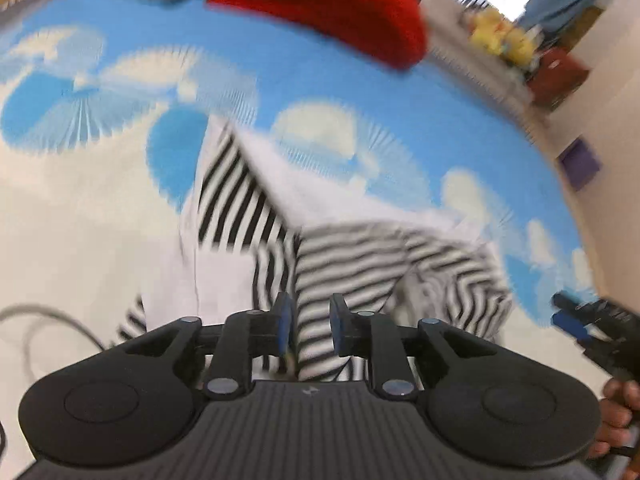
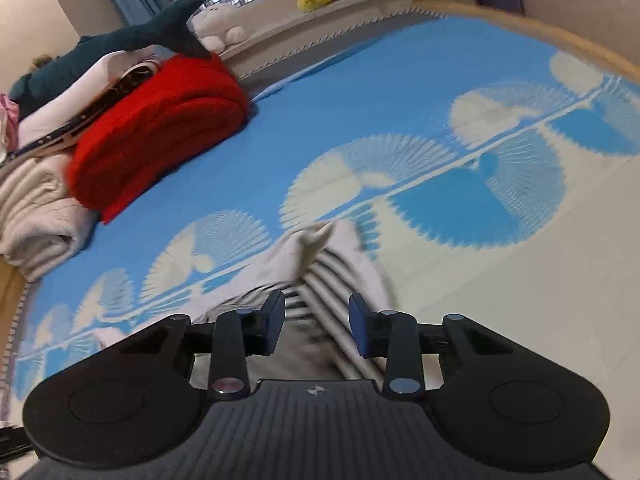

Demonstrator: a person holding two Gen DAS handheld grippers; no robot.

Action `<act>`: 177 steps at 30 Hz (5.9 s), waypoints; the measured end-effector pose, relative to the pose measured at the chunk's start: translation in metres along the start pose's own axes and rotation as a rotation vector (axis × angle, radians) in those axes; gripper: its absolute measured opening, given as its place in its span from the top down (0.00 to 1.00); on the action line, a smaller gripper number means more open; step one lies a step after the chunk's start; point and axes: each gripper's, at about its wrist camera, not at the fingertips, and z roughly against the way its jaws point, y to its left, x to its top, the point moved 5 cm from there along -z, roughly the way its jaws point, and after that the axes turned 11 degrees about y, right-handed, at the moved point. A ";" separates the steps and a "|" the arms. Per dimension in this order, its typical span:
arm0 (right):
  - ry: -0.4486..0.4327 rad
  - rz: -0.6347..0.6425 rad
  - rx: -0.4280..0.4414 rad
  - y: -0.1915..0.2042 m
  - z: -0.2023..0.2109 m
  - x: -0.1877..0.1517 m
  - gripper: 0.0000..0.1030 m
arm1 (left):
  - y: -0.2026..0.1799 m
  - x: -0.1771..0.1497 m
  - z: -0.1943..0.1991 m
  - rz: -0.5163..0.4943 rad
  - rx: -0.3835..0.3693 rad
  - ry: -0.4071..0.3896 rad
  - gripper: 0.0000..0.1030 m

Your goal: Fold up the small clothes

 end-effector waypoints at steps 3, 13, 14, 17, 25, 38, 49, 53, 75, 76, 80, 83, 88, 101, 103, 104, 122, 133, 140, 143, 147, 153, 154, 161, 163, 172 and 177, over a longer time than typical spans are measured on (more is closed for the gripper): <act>0.089 -0.015 0.051 0.006 -0.021 -0.006 0.62 | 0.004 -0.010 -0.033 0.049 -0.081 0.132 0.63; 0.211 -0.138 0.018 -0.013 -0.074 -0.008 0.46 | 0.016 -0.023 -0.070 0.232 -0.106 0.259 0.61; 0.221 -0.147 0.043 -0.012 -0.078 -0.007 0.46 | 0.016 -0.026 -0.067 0.232 -0.101 0.260 0.62; 0.245 -0.162 0.080 -0.010 -0.086 -0.008 0.46 | 0.018 -0.028 -0.069 0.239 -0.089 0.261 0.78; 0.163 -0.147 0.126 0.001 -0.072 0.000 0.98 | 0.018 0.013 -0.002 0.136 -0.198 -0.070 0.99; 0.327 -0.257 0.064 -0.043 -0.062 -0.034 0.95 | 0.089 -0.009 -0.033 0.383 -0.141 0.178 0.93; 0.303 -0.216 0.156 -0.020 -0.079 -0.025 0.60 | 0.068 0.000 -0.036 0.279 -0.099 0.109 0.99; 0.255 -0.232 0.137 -0.018 -0.073 -0.025 0.97 | 0.055 0.020 0.003 0.194 -0.119 -0.126 0.99; 0.095 -0.029 0.188 0.020 -0.045 -0.009 0.64 | 0.048 0.012 -0.012 0.150 -0.144 -0.018 0.72; 0.172 -0.063 0.228 0.019 -0.057 -0.015 0.62 | 0.053 0.009 -0.025 0.161 -0.098 0.039 0.73; 0.404 -0.166 0.049 -0.011 -0.103 -0.042 0.64 | 0.067 0.001 -0.051 0.187 0.019 0.139 0.83; 0.387 -0.200 0.069 -0.012 -0.099 -0.037 0.63 | 0.053 0.012 -0.028 0.108 0.022 0.034 0.82; 0.284 -0.070 0.051 0.004 -0.079 -0.027 0.52 | 0.050 0.004 -0.048 0.109 0.005 0.117 0.82; 0.163 -0.003 -0.014 0.026 -0.031 -0.027 0.51 | 0.031 -0.009 0.061 0.023 0.065 -0.205 0.73; 0.117 0.060 -0.033 0.033 -0.012 -0.026 0.51 | 0.025 -0.019 0.092 -0.012 0.084 -0.291 0.73; 0.079 0.102 -0.051 0.039 0.001 -0.026 0.51 | 0.023 -0.024 0.109 -0.019 0.079 -0.316 0.73; -0.196 0.170 -0.061 -0.062 0.177 -0.125 0.39 | 0.056 -0.186 0.164 -0.241 -0.064 -0.321 0.72; 0.297 -0.070 -0.110 -0.126 0.074 -0.161 0.40 | 0.125 -0.185 0.055 0.061 0.071 0.192 0.48; 0.378 -0.103 -0.173 -0.133 0.063 -0.182 0.39 | 0.132 -0.196 0.039 0.108 0.112 0.270 0.43; 0.413 -0.091 -0.181 -0.134 0.057 -0.187 0.39 | 0.132 -0.198 0.030 0.114 0.121 0.299 0.43; 0.446 -0.104 -0.189 -0.138 0.053 -0.192 0.39 | 0.132 -0.199 0.028 0.124 0.133 0.306 0.43; 0.459 -0.073 -0.190 -0.131 0.050 -0.196 0.39 | 0.128 -0.201 0.027 0.116 0.143 0.305 0.45; 0.460 -0.062 -0.189 -0.129 0.049 -0.196 0.42 | 0.127 -0.201 0.026 0.113 0.145 0.305 0.45; 0.454 -0.017 -0.159 -0.119 0.049 -0.199 0.65 | 0.124 -0.203 0.026 0.097 0.141 0.309 0.45; 0.452 -0.017 -0.158 -0.119 0.049 -0.199 0.71 | 0.123 -0.203 0.025 0.092 0.140 0.311 0.47; 0.428 -0.025 -0.134 -0.119 0.051 -0.198 0.90 | 0.120 -0.202 0.026 0.074 0.117 0.305 0.74; 0.396 -0.029 -0.113 -0.118 0.055 -0.195 0.93 | 0.116 -0.199 0.035 0.049 0.077 0.262 0.93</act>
